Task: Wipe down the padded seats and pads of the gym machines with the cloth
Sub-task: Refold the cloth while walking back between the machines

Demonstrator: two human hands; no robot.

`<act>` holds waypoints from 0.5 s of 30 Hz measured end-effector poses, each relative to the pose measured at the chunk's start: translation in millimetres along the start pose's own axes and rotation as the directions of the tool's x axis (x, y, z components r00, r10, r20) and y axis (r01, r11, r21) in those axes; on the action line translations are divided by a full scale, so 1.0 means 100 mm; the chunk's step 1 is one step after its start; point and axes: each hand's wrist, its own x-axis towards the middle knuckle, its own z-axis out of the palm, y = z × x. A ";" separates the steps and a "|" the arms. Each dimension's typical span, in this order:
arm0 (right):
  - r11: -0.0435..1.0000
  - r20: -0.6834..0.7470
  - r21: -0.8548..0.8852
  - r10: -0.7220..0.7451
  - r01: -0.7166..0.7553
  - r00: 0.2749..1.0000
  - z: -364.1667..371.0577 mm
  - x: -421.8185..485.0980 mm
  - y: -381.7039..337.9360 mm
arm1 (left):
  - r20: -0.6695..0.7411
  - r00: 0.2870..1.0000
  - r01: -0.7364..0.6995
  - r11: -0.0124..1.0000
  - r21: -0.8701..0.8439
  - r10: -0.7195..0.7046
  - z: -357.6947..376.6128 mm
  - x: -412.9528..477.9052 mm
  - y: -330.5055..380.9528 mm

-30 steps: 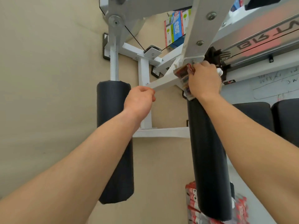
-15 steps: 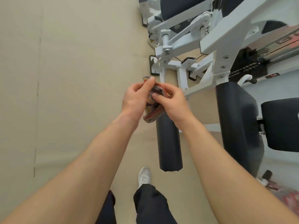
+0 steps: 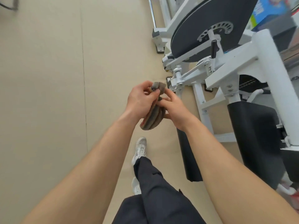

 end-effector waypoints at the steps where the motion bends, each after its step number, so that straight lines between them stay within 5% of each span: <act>1: 1.000 -0.022 0.010 -0.002 0.002 1.000 0.01 0.08 -0.10 | 0.005 1.000 -0.021 0.999 0.028 0.021 -0.06 0.08 0.11; 8: 0.980 -0.253 -0.184 -0.124 0.078 0.959 -0.18 0.73 -0.97 | -0.037 0.999 -0.022 0.974 0.227 0.031 -0.48 0.88 0.72; 15: 0.947 -0.113 -0.277 -0.198 0.161 0.974 -0.14 1.28 -1.96 | 0.092 0.967 -0.250 0.805 0.539 0.238 -0.90 1.61 1.33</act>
